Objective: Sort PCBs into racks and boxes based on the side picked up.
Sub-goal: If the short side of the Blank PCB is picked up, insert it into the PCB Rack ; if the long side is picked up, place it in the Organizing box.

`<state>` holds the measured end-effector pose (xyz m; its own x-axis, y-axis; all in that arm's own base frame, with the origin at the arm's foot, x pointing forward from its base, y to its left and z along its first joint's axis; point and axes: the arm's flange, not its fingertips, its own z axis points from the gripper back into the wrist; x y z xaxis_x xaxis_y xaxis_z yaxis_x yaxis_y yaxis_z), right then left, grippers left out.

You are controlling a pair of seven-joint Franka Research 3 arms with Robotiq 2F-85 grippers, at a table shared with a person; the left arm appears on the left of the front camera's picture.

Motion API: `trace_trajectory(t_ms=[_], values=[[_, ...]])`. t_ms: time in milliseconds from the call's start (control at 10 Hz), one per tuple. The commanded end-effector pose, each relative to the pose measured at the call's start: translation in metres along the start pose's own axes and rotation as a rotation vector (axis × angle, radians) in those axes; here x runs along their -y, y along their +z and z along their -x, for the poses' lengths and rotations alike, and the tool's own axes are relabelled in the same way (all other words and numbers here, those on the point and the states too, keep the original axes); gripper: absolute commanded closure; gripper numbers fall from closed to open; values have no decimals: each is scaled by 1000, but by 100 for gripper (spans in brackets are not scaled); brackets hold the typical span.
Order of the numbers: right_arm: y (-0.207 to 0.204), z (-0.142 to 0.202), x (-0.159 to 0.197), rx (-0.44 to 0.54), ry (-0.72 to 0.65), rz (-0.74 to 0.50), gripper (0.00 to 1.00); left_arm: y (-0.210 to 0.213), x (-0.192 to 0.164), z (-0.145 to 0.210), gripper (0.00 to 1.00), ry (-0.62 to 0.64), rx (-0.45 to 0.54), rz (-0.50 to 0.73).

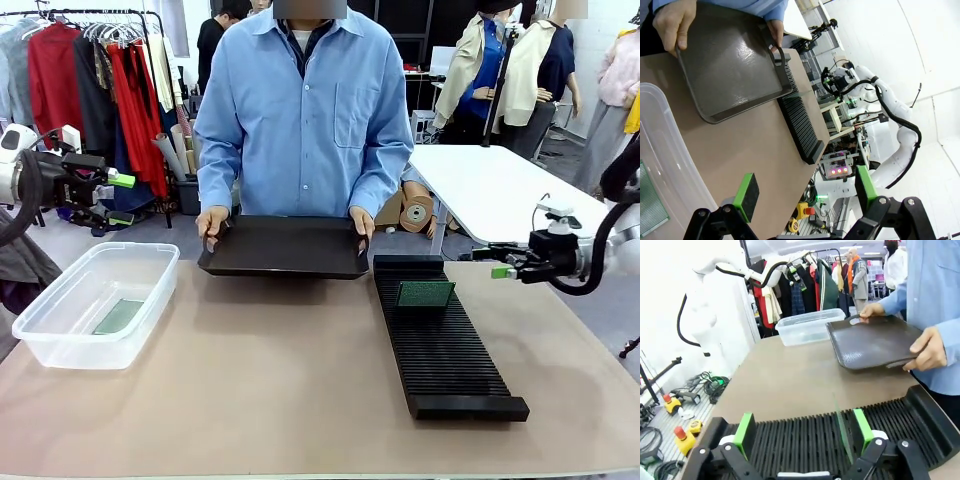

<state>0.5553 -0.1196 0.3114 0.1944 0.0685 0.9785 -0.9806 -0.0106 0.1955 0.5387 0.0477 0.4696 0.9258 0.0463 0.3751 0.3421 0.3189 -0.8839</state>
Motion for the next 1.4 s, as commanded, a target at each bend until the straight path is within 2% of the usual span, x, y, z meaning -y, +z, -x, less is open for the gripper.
trace_trajectory(t_ms=[0,200,400,500,700,900,1100,1200,1300], values=[[-9,-15,-38,6,-98,-9,0,1,2,-1,0,4,1,-3],[-18,-31,-62,-31,-306,-47,0,1,2,-1,0,4,1,-3],[-26,-51,-83,-135,-510,-102,0,1,2,-1,0,4,1,-3],[-30,-64,-92,-153,-580,-122,0,1,2,-1,0,4,1,-3],[-32,-86,-102,-114,-740,-178,0,1,2,-1,0,4,1,-3],[-36,-99,-109,-2,-821,-154,0,1,2,-1,0,4,1,-3],[-41,-108,-113,89,-851,-63,0,1,2,-1,0,4,1,-3],[-46,-111,-110,106,-860,-33,0,1,2,-1,0,4,1,-3],[-51,-112,-107,117,-925,-21,0,1,2,-1,0,4,1,-3]])
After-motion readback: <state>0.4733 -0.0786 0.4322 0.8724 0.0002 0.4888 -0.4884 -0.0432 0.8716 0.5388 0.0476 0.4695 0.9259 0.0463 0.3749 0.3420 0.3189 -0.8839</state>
